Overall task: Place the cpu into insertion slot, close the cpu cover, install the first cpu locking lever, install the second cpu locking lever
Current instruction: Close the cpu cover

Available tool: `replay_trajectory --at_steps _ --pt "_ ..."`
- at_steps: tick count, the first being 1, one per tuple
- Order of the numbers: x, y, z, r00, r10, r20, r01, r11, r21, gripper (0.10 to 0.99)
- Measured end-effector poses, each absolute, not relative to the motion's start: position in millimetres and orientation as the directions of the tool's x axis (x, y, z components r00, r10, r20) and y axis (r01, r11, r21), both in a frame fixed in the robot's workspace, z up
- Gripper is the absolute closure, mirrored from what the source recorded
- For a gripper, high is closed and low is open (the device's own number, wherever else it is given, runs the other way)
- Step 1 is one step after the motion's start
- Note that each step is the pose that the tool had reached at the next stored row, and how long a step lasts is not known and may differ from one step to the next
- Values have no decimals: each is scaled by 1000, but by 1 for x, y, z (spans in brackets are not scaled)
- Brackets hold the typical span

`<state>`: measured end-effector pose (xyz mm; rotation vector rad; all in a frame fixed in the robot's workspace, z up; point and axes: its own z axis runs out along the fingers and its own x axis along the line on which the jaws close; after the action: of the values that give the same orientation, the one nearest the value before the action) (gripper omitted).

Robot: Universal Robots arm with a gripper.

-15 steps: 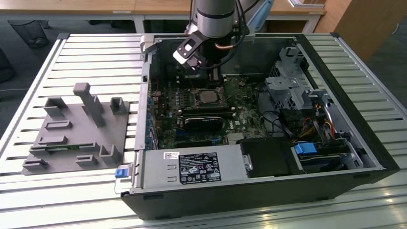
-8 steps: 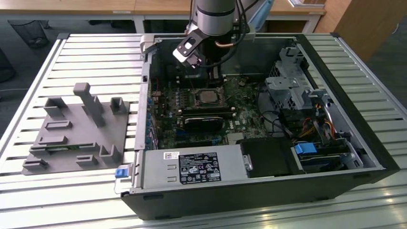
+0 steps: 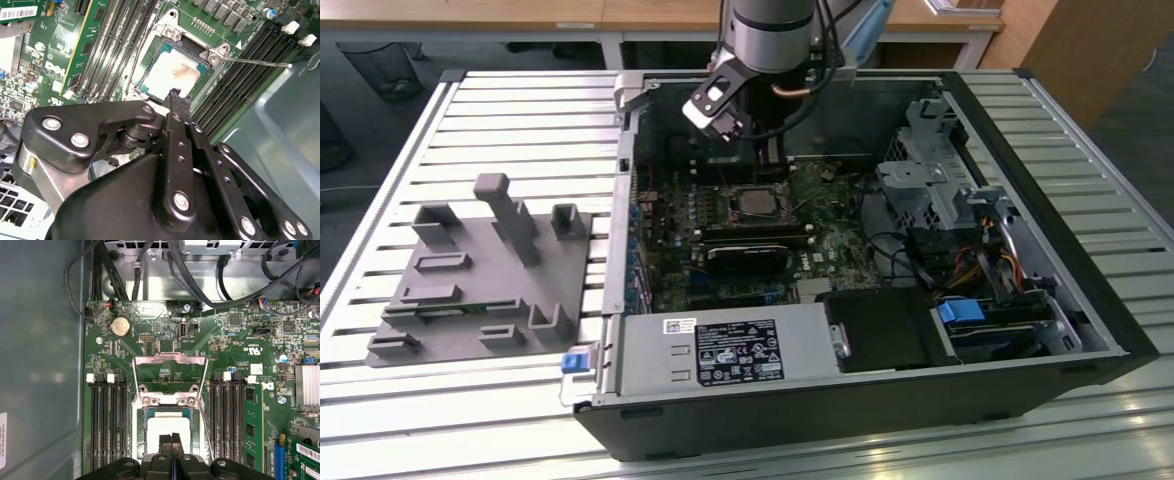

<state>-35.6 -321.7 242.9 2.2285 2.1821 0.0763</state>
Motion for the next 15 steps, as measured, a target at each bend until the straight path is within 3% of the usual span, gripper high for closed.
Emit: replay_trajectory --at_steps 15 --pt "-35 -322 248 21 1000 20 999 -22 47 965"
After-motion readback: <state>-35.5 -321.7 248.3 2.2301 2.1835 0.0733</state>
